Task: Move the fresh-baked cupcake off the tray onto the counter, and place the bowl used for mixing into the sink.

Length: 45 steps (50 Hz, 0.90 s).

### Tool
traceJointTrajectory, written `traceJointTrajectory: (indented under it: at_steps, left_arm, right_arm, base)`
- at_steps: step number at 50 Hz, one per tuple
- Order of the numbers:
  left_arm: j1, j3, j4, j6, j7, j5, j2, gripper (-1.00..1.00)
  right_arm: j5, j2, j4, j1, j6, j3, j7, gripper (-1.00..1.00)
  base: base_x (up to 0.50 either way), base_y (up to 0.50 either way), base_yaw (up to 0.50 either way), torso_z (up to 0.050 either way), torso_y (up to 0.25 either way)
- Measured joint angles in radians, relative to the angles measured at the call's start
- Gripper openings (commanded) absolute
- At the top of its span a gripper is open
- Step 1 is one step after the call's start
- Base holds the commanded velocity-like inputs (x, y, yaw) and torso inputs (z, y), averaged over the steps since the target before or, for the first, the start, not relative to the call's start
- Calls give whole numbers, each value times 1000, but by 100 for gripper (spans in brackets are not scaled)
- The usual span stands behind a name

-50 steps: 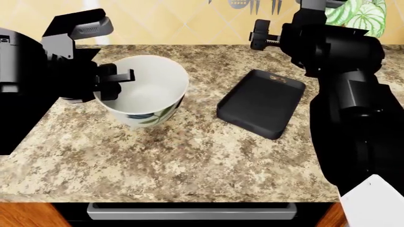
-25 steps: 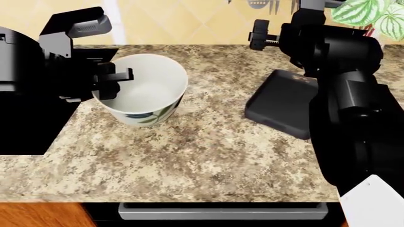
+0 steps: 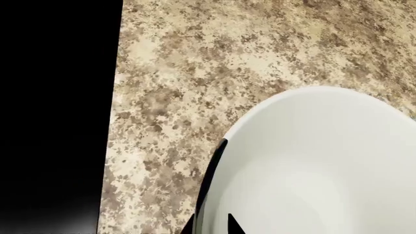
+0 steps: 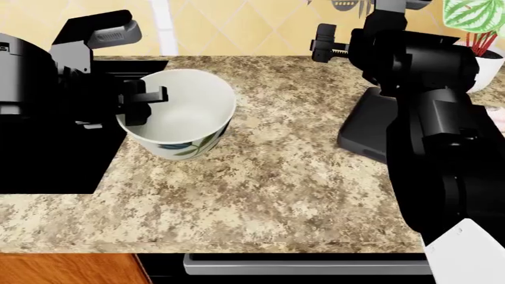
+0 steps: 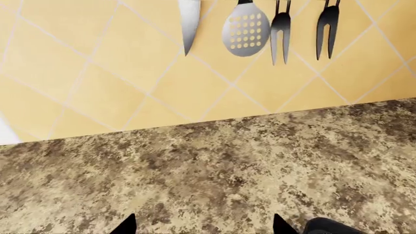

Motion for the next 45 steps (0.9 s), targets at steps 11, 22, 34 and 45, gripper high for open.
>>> traceJointTrajectory:
  at_steps: [11, 22, 34, 45]
  left_arm:
    - [-8, 4, 5, 6, -10, -15, -6, -100]
    - [-13, 6, 12, 13, -15, -25, -13, -100]
    - [-22, 16, 4, 15, -2, -17, -8, -100]
    - [-25, 24, 2, 17, 3, -18, -7, -100]
  right_arm:
    - [1, 0, 0, 1, 1, -1, -2, 100]
    - [1, -1, -1, 3, 6, -4, -4, 100]
    - [1, 0, -1, 5, 8, -6, -5, 100]
    - [2, 1, -1, 5, 8, -8, -6, 100]
  base:
    - [0, 191, 0, 0, 0]
    - [0, 191, 0, 0, 1]
    - [0, 190, 0, 0, 0]
    - [0, 188, 0, 0, 0]
